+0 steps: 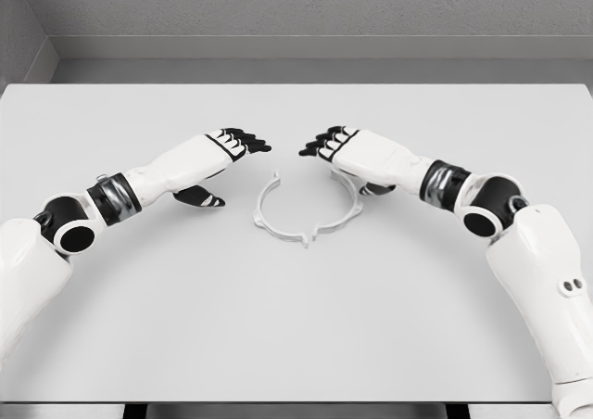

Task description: Assemble PVC drainage pipe clamps

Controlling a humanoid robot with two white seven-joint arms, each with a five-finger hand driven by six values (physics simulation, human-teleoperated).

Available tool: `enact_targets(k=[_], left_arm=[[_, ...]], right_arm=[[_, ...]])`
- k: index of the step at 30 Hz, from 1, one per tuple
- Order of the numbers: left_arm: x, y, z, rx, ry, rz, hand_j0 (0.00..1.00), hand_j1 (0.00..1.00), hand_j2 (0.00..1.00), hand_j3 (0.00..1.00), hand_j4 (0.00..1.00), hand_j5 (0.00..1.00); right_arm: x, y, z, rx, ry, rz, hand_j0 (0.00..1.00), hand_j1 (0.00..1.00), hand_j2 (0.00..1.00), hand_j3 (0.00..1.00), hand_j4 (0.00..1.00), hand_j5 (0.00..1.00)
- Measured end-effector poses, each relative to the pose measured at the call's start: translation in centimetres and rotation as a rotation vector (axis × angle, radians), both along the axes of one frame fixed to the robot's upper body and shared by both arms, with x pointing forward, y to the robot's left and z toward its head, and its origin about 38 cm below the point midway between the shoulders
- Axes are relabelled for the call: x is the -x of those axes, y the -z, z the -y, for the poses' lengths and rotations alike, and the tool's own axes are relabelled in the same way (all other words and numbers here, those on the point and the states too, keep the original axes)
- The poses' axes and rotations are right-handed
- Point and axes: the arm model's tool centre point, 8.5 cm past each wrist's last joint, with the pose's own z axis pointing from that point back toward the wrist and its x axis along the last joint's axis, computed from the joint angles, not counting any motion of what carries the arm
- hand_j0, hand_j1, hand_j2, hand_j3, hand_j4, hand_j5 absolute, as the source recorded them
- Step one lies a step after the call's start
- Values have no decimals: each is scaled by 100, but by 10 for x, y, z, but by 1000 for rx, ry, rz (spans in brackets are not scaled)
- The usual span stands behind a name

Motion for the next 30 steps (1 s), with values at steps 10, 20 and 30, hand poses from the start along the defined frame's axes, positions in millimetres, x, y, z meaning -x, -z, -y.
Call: enact_targets(k=[10,20,30], left_arm=[[0,0,-1,0,-2,0,100,100,100,100,100,100],[-4,-3,-22,3,-46,-3,100,100,100,100,100,100],[-7,-9,-59,-15,-108,-14,100,100,100,100,100,100]], right_arm=[[-4,4,-10,0,-5,-11,100,100,100,100,100,100],[-4,-1,-23,-9,-29,1,100,100,100,100,100,100],[-8,-9,-31,-12,-40,15,100,100,100,100,100,100]])
